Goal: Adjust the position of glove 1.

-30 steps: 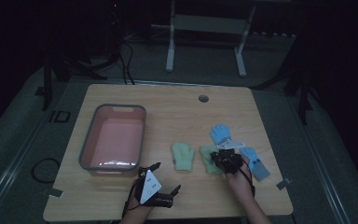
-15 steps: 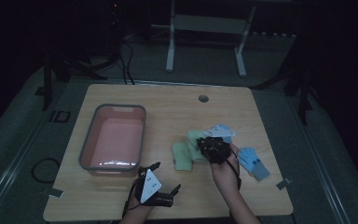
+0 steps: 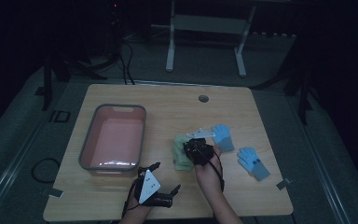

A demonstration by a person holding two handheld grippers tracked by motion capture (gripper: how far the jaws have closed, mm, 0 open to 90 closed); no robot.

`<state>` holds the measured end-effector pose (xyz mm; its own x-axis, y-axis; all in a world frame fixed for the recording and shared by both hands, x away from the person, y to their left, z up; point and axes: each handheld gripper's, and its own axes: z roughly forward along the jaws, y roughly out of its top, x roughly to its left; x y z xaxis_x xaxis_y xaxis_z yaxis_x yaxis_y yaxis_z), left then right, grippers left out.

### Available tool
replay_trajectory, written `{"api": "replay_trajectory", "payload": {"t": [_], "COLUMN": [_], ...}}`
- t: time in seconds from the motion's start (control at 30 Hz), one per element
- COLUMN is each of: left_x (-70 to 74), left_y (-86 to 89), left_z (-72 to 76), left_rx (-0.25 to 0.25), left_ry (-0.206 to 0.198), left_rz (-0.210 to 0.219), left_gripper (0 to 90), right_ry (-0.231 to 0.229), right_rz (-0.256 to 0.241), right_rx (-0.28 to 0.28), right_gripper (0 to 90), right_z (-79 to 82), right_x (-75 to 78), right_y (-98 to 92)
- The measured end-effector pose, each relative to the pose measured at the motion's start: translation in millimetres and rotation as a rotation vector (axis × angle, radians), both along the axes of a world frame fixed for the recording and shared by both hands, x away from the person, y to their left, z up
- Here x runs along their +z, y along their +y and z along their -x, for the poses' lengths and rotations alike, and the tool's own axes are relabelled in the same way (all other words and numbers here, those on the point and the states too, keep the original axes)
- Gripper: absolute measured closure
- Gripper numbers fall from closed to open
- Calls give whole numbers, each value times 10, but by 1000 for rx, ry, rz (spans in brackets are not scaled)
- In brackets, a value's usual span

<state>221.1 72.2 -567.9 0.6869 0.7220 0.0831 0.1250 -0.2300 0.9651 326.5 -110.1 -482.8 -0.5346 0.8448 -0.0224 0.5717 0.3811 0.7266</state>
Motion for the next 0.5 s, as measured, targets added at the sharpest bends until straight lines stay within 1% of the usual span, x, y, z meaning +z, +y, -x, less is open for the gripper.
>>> {"api": "replay_trajectory", "payload": {"t": [0.07,0.13,0.17,0.2,0.23,0.27,0.3,0.33,0.37,0.4,0.43,0.47,0.5], "left_x": [1,1,1,1,0,0,0,-1,-1,-1,-1,-3,-2], "left_y": [0,-6,-6,-5,-7,-11,-11,-7,-7,-3,-3,-2,0], "left_z": [0,3,3,6,7,8,8,7,7,8,9,9,7], "left_rx": [0,3,3,5,6,9,9,6,6,-2,-3,-3,1], "left_ry": [1,-1,-1,-3,-4,-4,-4,-5,-5,-6,-7,-8,-6], "left_rz": [-1,-5,-5,-9,-6,-4,-4,-3,-3,-3,-2,8,8], "left_gripper": [1,1,1,1,1,1,1,1,2,1,2,1,1], "right_ry": [1,9,9,9,15,17,17,39,39,51,61,70,67], "right_rz": [5,12,12,28,32,57,57,61,61,75,72,68,76], "right_rx": [-4,7,7,-1,-2,1,1,4,4,4,3,1,4], "right_gripper": [855,854,854,854,854,853,853,851,851,850,849,849,848], "right_z": [7,11,11,13,4,-10,-10,-26,-26,-40,-46,-50,-51], "right_x": [-25,-72,-72,-109,-151,-216,-216,-287,-287,-360,-396,-423,-444], "right_y": [13,37,37,49,58,79,79,92,92,99,102,104,109]}}
